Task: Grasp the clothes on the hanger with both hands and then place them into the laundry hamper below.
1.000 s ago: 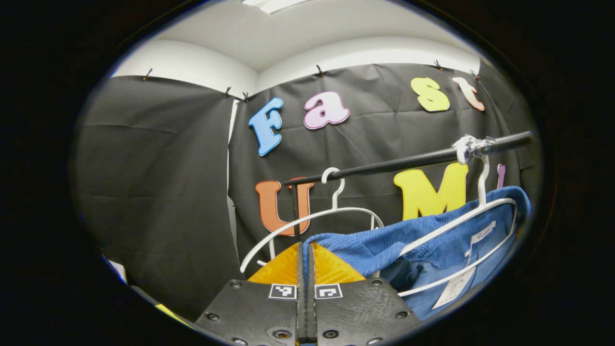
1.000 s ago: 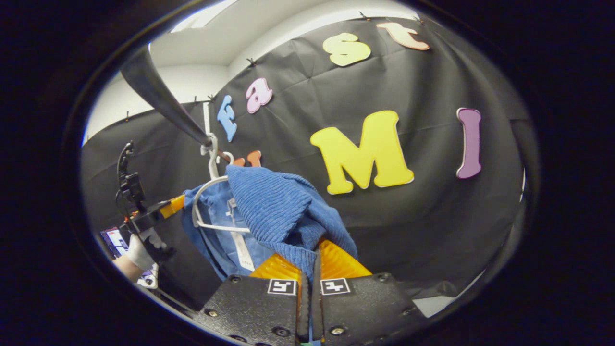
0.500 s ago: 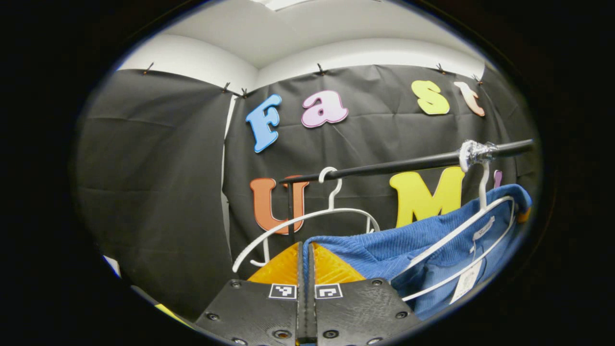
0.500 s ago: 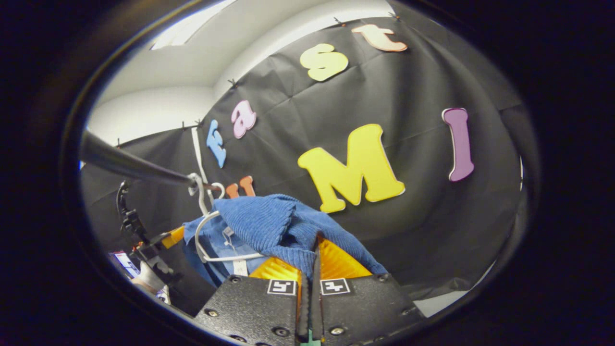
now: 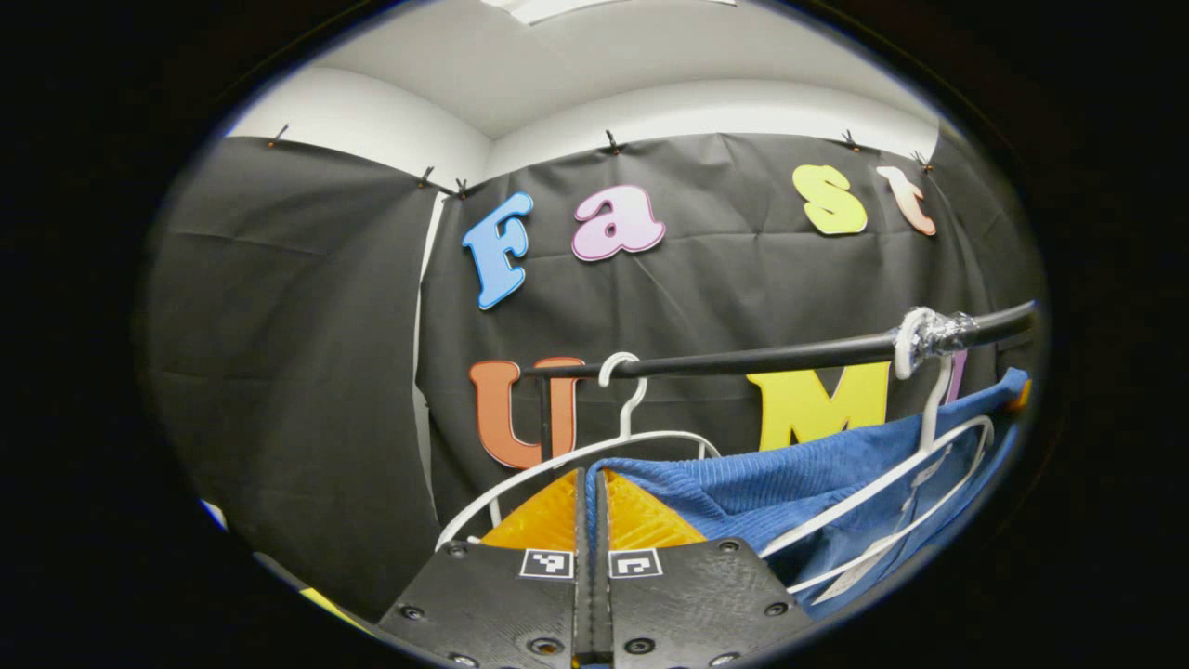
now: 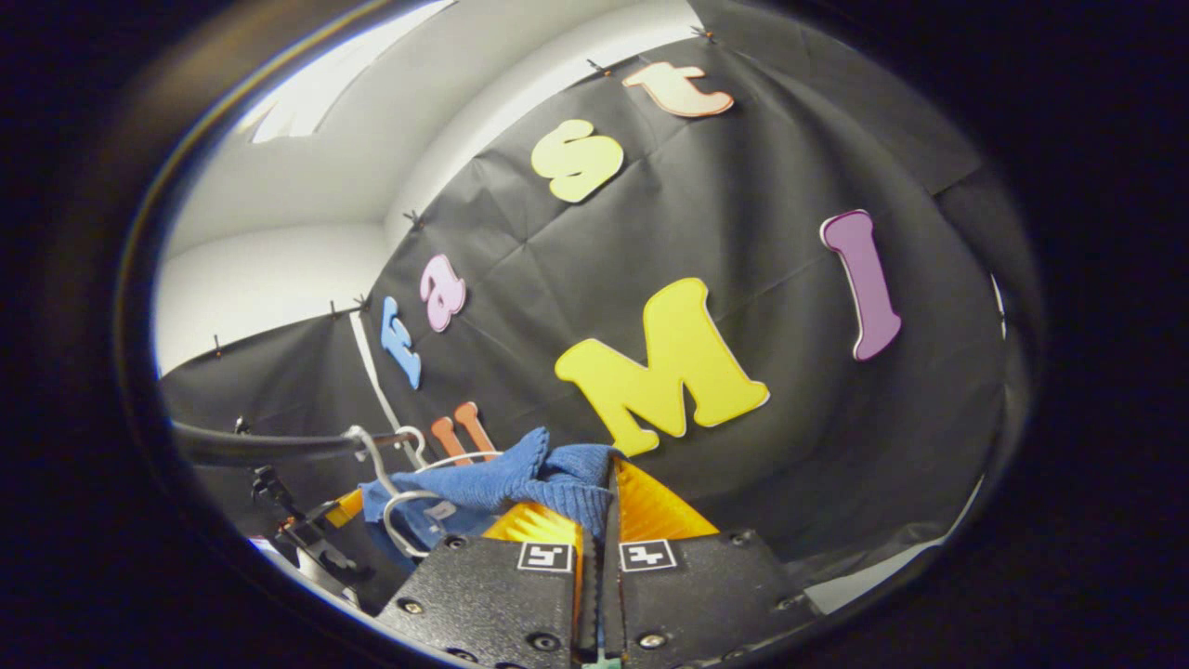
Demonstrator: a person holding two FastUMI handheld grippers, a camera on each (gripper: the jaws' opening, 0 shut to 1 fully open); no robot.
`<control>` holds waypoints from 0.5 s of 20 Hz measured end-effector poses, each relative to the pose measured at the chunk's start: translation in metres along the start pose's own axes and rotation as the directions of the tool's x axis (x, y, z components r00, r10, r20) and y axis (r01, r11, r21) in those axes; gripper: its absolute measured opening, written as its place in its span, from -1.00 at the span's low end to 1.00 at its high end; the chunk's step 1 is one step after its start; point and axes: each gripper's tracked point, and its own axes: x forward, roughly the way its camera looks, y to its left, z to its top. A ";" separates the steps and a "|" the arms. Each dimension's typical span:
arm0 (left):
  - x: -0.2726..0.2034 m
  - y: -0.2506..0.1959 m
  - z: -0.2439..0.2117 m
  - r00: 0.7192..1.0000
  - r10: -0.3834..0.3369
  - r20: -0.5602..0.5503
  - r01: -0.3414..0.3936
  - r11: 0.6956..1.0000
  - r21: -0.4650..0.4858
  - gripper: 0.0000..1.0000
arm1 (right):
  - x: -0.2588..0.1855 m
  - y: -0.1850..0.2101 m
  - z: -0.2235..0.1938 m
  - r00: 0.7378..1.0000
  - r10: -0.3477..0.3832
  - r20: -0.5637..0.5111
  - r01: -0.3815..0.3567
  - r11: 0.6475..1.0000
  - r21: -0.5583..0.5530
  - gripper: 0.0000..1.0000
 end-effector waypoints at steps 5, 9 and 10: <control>0.011 0.011 -0.025 0.998 -0.016 -0.065 0.016 1.000 0.001 -1.00 | 0.020 -0.025 -0.033 0.986 -0.162 -0.050 0.141 0.948 -0.284 -0.89; 0.011 0.018 -0.055 0.990 -0.051 -0.131 0.048 0.998 -0.029 -1.00 | 0.037 -0.034 -0.067 0.970 -0.204 -0.132 0.151 0.932 -0.328 -0.89; 0.007 0.019 -0.063 0.987 -0.061 -0.150 0.054 0.997 -0.050 -1.00 | 0.040 -0.038 -0.077 0.965 -0.200 -0.167 0.147 0.947 -0.287 -0.89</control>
